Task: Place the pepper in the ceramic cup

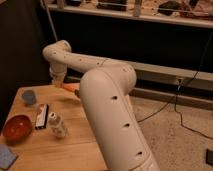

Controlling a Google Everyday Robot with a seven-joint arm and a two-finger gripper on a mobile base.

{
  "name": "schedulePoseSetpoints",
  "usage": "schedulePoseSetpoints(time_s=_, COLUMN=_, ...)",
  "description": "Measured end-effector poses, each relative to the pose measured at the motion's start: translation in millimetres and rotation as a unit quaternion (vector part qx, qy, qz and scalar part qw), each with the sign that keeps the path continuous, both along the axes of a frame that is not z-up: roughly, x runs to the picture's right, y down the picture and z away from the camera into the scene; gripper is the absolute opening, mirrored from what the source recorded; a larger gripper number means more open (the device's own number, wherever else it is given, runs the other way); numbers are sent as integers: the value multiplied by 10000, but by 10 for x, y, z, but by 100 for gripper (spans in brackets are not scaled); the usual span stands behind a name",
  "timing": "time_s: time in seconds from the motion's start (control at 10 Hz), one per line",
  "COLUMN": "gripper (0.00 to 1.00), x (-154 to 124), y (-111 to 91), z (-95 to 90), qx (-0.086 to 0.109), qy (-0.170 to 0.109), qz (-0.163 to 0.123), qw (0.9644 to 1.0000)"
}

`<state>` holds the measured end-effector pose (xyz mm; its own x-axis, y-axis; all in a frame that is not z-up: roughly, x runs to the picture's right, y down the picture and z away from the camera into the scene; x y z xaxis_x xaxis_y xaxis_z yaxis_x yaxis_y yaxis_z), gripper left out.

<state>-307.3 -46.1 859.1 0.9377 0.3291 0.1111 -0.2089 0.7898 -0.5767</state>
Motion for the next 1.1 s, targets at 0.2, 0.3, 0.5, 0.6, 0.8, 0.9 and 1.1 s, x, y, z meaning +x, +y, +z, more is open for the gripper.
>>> schedulePoseSetpoints(time_s=0.2, gripper=36, x=-230, y=-88, z=-25, qx=70, qy=-157, qz=-99, qw=9998)
schedulePoseSetpoints(time_s=0.3, gripper=36, x=-322, y=-139, z=-31, qx=104, qy=-221, qz=-121, qw=9996)
schedulePoseSetpoints(time_s=0.5, gripper=36, x=-470, y=-222, z=-45, qx=162, qy=-333, qz=-152, qw=9992)
schedulePoseSetpoints(time_s=0.6, gripper=36, x=-560, y=-274, z=-57, qx=195, qy=-403, qz=-166, qw=9989)
schedulePoseSetpoints(time_s=0.8, gripper=36, x=-626, y=-330, z=-58, qx=215, qy=-474, qz=-151, qw=9985)
schedulePoseSetpoints(time_s=0.9, gripper=36, x=-683, y=-335, z=-69, qx=216, qy=-524, qz=-157, qw=9983)
schedulePoseSetpoints(time_s=1.1, gripper=36, x=-854, y=-321, z=-101, qx=205, qy=-657, qz=-199, qw=9974)
